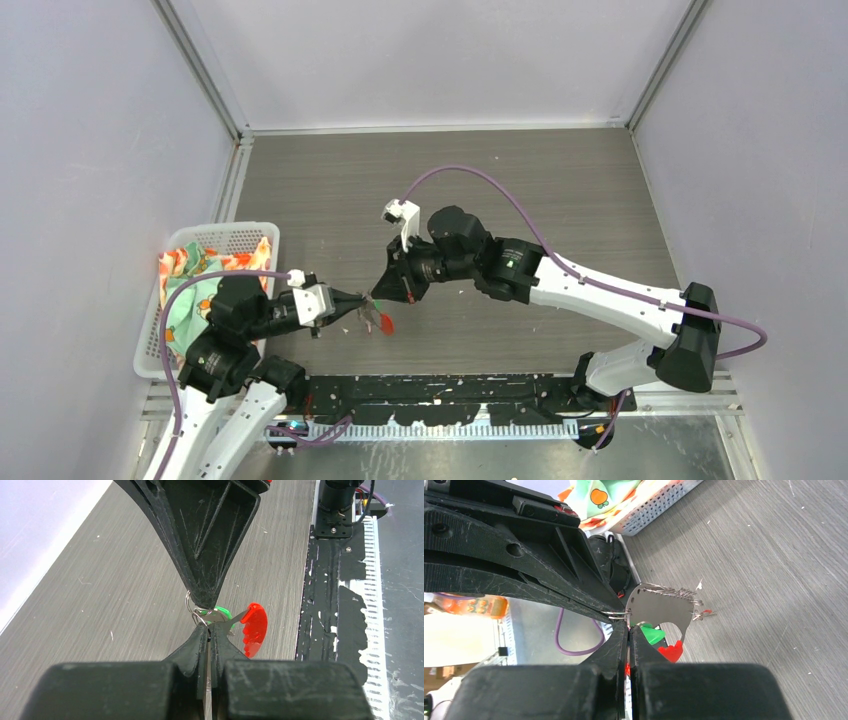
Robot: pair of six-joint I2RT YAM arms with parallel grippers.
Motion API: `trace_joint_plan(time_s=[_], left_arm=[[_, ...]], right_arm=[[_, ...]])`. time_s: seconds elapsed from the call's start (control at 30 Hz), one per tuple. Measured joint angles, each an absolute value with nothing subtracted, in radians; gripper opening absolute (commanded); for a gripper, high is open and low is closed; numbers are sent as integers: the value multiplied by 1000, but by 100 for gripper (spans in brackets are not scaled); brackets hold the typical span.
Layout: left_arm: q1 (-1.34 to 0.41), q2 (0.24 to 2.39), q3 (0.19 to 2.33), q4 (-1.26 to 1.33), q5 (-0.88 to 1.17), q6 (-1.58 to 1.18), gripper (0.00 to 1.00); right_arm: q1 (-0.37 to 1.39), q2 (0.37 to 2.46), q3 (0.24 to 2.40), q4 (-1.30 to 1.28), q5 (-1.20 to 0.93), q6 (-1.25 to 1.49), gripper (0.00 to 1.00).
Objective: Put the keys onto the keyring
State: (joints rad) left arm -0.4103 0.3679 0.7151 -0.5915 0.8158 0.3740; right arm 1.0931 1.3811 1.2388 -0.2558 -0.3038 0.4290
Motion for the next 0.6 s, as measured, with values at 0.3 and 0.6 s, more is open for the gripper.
trace_joint_plan(time_s=[0.3,0.6], left_arm=[[-410,368,715,-577,835,370,1],[-410,363,715,-558,852,312,1]], right_arm=[[1034,1390,1225,-220,-429,500,1],[997,1402,1198,-148,-532,572,1]])
